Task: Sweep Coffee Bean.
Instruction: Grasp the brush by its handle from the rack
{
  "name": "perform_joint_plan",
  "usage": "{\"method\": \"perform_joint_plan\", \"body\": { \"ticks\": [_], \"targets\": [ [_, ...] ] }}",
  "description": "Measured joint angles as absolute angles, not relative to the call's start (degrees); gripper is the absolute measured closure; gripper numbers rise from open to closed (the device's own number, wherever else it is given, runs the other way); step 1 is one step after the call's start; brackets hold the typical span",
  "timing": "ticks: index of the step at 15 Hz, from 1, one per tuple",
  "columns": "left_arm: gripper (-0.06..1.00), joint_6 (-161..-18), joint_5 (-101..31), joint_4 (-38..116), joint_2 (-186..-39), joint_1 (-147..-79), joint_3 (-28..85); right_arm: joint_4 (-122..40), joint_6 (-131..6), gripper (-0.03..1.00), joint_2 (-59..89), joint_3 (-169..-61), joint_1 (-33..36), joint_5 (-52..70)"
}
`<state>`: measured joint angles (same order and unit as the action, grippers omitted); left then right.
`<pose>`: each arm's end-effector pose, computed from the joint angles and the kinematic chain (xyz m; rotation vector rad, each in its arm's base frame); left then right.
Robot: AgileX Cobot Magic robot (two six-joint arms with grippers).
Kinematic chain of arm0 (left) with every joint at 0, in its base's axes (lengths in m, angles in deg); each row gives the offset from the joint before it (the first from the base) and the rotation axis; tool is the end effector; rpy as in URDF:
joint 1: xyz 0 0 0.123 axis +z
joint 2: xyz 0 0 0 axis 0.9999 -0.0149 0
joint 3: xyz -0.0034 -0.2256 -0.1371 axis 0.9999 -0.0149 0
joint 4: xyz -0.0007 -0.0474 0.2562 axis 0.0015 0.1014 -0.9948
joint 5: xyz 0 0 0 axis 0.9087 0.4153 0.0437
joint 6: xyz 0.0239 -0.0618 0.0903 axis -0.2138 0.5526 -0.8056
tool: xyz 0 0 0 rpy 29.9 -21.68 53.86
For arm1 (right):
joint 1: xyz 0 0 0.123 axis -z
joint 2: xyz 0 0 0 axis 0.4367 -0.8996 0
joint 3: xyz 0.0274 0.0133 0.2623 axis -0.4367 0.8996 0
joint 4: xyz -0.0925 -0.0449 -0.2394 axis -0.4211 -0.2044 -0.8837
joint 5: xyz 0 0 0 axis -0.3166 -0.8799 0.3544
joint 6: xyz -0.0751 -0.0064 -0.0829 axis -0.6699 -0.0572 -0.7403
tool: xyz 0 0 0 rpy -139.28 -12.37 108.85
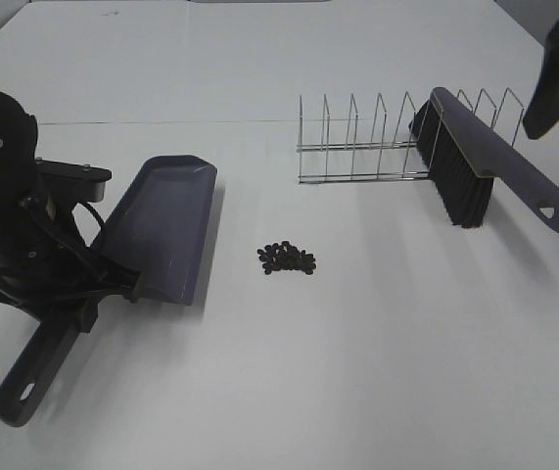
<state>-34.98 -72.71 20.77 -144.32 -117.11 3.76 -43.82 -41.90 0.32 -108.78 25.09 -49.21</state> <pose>0.2764 -0.1397 0.0866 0.2864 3.0478 0.0408 0.3147 0.0141 0.2581 -0.0417 2.9036 0.1282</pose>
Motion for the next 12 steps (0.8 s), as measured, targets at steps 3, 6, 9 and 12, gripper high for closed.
{"method": "perform_joint_plan", "body": {
  "ticks": [3,6,9,12],
  "targets": [
    [0.62,-35.0,-72.8,20.8,-144.3,-117.1,3.8,-44.0,-46.1,0.07,-14.9,-120.8,25.1,-49.6],
    [0.62,-35.0,-74.0,20.8,-144.3,-117.1,3.8,-44.5,-49.0,0.07,-28.8,-132.7,25.1,-50.8],
    [0.62,-34.8,-74.1,21.9,-144.3,-117.1,3.8,-45.4,-50.0,0.07,-37.8,-142.1,25.1,-51.0],
    [0.62,-34.3,-74.1,22.2,-144.2,-117.1,3.8,-45.3,-50.3,0.08,-43.4,-147.6,25.1,-51.1]
  ]
}}
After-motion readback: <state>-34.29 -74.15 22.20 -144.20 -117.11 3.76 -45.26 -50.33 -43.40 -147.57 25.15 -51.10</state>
